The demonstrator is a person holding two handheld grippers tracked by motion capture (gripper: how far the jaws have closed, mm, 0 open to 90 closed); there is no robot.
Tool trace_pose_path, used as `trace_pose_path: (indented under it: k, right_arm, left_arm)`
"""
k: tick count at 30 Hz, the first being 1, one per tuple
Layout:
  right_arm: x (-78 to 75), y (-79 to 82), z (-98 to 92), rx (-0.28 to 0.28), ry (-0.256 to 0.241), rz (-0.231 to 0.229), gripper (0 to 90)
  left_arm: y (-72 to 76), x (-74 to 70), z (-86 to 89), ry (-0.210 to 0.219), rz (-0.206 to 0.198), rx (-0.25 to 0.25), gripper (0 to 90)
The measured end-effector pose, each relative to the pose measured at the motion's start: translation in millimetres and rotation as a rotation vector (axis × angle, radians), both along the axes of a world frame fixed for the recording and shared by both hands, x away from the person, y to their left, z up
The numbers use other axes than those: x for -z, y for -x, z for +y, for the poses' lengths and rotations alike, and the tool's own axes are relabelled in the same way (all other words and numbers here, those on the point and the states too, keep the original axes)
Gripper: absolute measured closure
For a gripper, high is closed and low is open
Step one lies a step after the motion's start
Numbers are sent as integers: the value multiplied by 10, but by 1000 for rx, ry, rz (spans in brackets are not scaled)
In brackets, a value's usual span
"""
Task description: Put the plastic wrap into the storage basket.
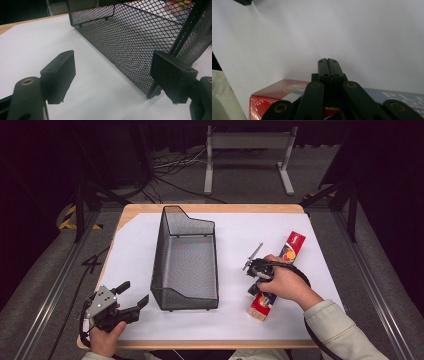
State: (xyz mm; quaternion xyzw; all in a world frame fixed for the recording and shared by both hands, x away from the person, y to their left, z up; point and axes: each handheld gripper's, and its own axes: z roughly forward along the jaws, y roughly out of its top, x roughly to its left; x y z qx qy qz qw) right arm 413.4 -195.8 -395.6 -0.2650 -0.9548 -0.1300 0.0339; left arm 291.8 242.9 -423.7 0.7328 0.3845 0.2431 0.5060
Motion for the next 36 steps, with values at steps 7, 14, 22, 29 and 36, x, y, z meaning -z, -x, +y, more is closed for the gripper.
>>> trace_pose_path:
  k: [7, 14, 22, 29, 36]
  right_arm:
    - [-5, 68, -22, -1, 14, -13, 900]
    - [-178, 59, -159, 79, -180, -168, 900]
    - [-432, 14, -652, 278, -391, -340, 900]
    - [-491, -59, -1068, 448, -460, -435, 900]
    - [-406, -312, -1588, 698, -410, -522, 900]
  left_arm:
    - [-10, 3, -13, -4, 0, 4, 213]
    - [-17, 1, -18, -9, 0, 4, 213]
    - [-14, 6, -18, -1, 2, 1, 213]
    - [-7, 12, -13, -1, 5, -5, 213]
    - [3, 15, 2, 1, 7, -16, 213]
